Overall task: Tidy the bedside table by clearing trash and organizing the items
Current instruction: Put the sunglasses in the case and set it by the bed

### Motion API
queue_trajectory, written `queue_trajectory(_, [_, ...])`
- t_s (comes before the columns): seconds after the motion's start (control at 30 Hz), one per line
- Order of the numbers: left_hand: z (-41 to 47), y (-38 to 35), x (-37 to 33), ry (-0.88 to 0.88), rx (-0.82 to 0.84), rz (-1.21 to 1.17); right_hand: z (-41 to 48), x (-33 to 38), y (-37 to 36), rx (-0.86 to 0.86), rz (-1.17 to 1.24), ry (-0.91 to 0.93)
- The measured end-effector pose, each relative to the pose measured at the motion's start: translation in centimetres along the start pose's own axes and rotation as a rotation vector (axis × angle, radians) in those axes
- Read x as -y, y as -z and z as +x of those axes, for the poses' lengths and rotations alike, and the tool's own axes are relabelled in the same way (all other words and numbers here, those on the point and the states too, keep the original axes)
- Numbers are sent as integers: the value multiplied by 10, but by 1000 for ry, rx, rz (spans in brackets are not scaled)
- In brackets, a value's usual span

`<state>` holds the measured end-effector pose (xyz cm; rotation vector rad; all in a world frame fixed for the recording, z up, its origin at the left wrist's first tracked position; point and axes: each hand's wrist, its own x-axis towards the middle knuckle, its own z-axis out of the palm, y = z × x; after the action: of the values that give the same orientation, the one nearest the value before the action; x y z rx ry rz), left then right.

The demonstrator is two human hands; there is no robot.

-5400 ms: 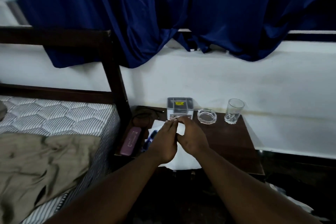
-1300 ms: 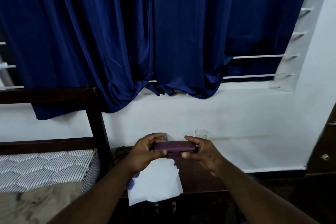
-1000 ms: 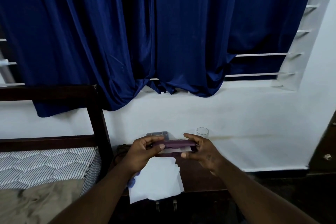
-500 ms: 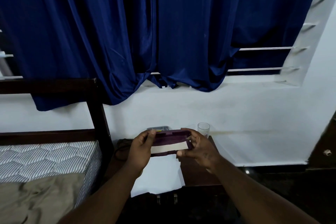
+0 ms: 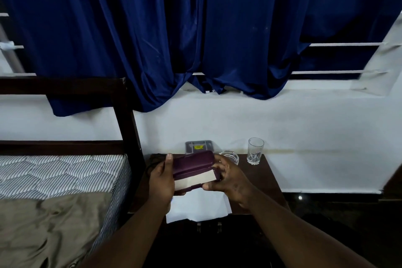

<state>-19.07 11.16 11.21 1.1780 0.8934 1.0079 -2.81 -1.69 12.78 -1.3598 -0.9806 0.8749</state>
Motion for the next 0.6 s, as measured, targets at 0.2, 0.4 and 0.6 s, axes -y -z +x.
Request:
queue_trajectory(0.2, [19, 34, 22, -39, -111, 136, 23, -24, -32, 59, 15, -34])
queue_trajectory(0.4, [36, 82, 37, -117, -281, 322, 53, -55, -57, 152, -39, -200])
queue_trajectory(0.6, [61, 143, 64, -75, -364, 453, 89, -80, -80, 123, -217, -245])
